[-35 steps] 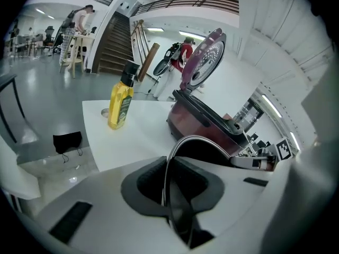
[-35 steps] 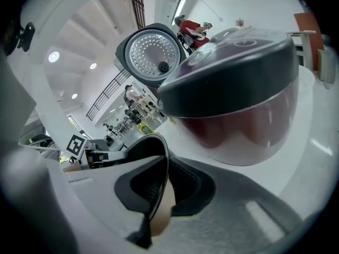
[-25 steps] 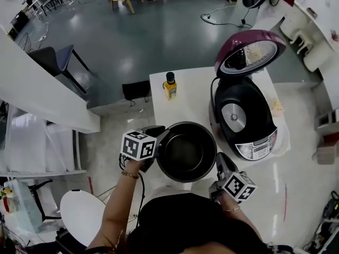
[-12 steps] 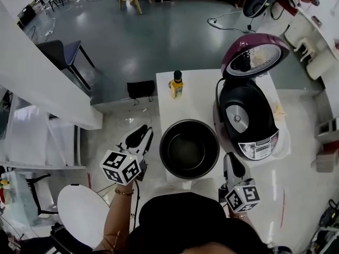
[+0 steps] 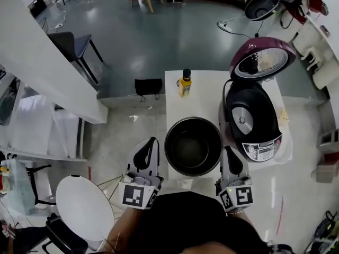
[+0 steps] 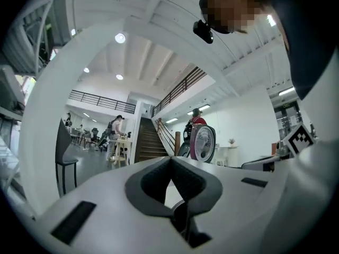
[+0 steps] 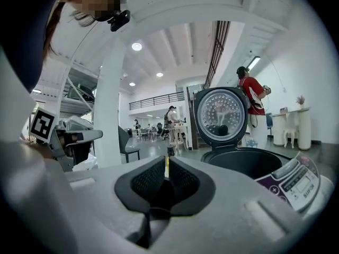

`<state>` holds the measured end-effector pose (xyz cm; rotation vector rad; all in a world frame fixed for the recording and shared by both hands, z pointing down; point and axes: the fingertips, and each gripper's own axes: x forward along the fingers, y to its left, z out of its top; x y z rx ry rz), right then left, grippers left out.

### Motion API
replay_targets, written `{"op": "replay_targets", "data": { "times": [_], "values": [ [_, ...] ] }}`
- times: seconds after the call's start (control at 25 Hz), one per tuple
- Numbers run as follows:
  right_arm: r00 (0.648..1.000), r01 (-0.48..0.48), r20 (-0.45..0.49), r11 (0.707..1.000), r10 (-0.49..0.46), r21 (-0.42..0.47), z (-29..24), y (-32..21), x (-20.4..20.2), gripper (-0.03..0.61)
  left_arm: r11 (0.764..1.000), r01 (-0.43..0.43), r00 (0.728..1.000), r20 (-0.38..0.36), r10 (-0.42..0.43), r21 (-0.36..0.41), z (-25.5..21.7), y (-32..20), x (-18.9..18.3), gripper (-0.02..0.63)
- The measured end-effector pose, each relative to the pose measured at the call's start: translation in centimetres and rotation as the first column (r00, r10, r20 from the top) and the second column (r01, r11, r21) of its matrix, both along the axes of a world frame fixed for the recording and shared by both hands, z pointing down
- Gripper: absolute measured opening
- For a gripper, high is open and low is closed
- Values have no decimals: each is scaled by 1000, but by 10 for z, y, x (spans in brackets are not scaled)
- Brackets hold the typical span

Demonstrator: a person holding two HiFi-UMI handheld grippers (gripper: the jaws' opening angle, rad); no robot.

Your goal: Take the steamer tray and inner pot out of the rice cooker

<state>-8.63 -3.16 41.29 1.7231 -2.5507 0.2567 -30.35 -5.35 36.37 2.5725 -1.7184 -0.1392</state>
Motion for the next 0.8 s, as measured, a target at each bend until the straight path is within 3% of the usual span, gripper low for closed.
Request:
{"op": "replay_targets", "data": {
  "times": [0.4,0.8],
  "values": [
    [1000,-15,-10,1000,15,-4,2,-19,7,6,996,79,993,-80,-82,-44,12,9,-4,3],
    [996,-87,-7,996,87,-14,7,-33,28,6,993,62,994,-87,-71,-98,24,-4,2,3]
  ]
}}
